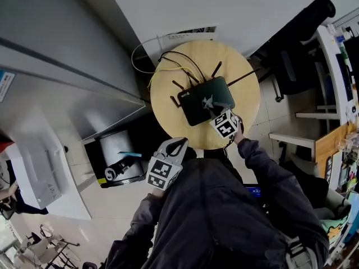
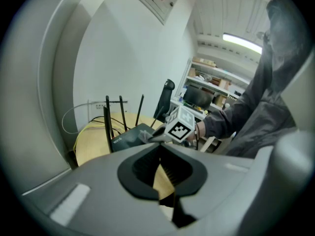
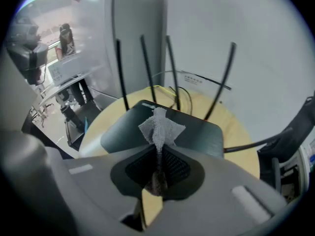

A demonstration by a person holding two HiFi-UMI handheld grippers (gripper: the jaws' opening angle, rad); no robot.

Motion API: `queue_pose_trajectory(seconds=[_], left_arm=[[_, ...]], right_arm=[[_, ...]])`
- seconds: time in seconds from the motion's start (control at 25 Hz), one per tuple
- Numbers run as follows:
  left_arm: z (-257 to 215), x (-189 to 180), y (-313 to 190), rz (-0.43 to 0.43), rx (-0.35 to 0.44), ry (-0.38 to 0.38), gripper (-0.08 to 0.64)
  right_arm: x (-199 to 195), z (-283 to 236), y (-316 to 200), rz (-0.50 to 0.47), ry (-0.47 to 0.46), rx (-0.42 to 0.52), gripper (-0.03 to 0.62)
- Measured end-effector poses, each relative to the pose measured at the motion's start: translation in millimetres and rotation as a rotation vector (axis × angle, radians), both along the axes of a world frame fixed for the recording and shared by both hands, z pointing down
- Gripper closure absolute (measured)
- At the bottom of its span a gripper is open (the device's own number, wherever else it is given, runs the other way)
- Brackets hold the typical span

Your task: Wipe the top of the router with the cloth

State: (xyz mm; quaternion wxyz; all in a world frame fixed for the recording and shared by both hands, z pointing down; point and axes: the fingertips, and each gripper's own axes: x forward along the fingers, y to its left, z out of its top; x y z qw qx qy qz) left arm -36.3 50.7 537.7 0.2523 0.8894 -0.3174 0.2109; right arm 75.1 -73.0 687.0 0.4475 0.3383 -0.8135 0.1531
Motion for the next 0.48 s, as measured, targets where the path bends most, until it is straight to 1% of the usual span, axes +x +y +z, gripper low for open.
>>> queue_pose_trajectory(seconds=[0.12, 0.24, 0.36, 0.48], left_arm=[[-0.3, 1.7, 2.7, 0.007, 0.004, 0.000, 0.560], [0.0, 1.2, 4.5, 0.015, 0.006, 0.001, 0.560], [-0.3, -0.5, 6.7, 0.020, 0.009, -0.001, 0.560], [0.1, -2.1, 9.8, 0.028, 0.012, 0.000, 0.560]], right_arm=[[-52.9, -3.7, 34.6, -0.118, -0.034, -0.010, 0.565], [-86.9, 3.3, 60.9, -0.195, -0.032, -0.030, 0.565], [-92.5, 13.8, 69.9, -0.197, -0.017, -0.039, 0.565], [-78.0, 16.0, 65.5, -0.175, 0.010, -0.035, 0.565]])
